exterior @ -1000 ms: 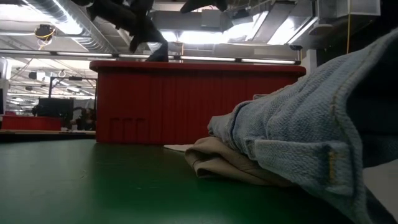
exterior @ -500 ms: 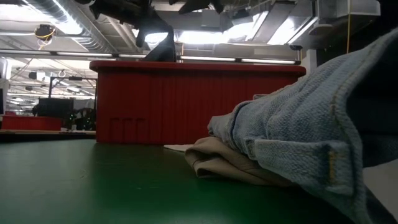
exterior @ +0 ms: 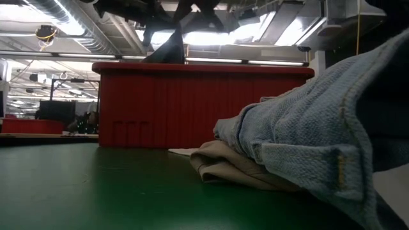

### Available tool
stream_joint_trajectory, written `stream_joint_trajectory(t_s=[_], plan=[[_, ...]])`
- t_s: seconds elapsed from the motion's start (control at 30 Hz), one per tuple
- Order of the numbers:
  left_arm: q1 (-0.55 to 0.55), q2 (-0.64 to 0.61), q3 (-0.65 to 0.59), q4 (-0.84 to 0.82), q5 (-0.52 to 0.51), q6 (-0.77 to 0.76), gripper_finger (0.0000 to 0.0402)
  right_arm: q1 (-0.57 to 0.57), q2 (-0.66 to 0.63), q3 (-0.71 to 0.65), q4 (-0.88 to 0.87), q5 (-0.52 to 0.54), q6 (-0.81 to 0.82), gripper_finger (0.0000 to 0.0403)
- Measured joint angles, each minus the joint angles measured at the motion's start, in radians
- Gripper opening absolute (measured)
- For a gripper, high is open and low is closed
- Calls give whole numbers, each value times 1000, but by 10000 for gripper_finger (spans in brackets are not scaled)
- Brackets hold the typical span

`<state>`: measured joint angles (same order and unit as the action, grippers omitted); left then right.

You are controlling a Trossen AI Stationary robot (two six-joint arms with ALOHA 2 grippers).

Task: Fold Laundry from Bin
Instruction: Fold the green polo shirt

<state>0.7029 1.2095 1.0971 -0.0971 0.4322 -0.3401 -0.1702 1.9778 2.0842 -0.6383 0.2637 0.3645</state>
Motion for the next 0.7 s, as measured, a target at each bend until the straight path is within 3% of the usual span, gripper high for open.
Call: stream_joint_trajectory(t_s=[0.3,0.53,0.7], plan=[[0,0,1,4,0,0,0,-1,47,2,78,111,-2,179],[-23,0,1,4,4,-1,0,-16,76,0,111,103,-2,178],[-26,0,1,4,4,0,0,-14,70,1,97,52,-41,125]])
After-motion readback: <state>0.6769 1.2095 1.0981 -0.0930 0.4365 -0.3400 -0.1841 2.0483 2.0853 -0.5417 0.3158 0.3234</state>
